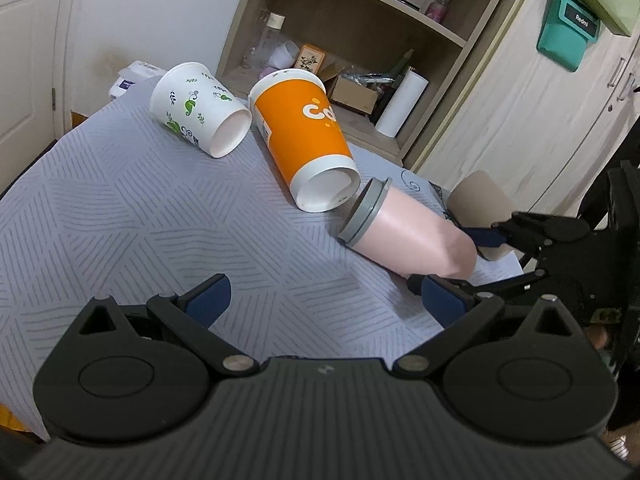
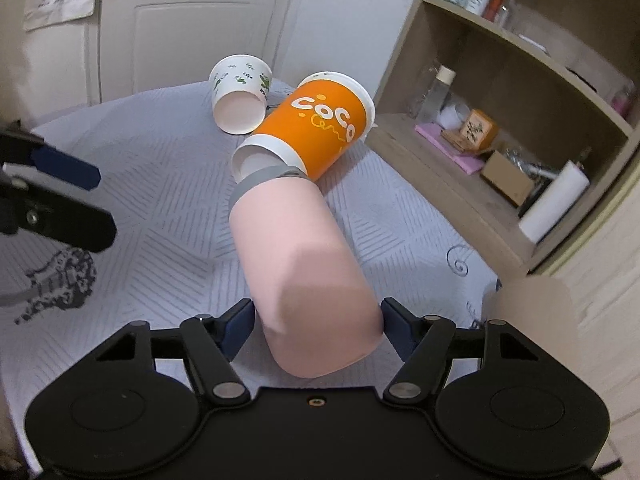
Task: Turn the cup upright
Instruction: 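Move the right tool down to the lying pink tumbler, fingers around its body, then close the right tool on the pink tumbler while the left tool approaches it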
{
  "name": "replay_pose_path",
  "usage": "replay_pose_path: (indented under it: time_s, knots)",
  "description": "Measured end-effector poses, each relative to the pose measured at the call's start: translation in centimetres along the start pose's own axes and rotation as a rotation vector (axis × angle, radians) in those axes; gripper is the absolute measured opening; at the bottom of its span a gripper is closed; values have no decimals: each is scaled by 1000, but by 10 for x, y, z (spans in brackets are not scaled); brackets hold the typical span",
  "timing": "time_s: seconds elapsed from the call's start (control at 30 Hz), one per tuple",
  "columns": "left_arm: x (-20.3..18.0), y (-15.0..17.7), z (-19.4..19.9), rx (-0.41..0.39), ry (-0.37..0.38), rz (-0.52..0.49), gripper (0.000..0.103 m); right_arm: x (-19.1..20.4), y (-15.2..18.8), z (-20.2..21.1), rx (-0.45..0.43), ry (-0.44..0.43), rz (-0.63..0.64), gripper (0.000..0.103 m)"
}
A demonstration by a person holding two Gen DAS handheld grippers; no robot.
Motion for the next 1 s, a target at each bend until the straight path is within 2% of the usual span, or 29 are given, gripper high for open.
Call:
replay_pose_path:
  time_s: [0.33,0.83,1.0]
  knots:
    - [6,3,19,13,20,-1,103,16,10,18,43,-2,-209,74]
    - [0,20,46,41,105,23,103,43,38,57,121,-81,-525,74]
    - [-4,26,45,62,105,7,103,48,47,61,108,-79,-602,74]
Point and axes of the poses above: each gripper's, at about its wrist camera, not at the fingertips, and z roughly against the way its jaws point, x to its left, y to its underside, the point moved 8 cm from there along -z, roughly the way its jaws point, and after that the axes turned 8 degrees about z, right-handed, at the moved point
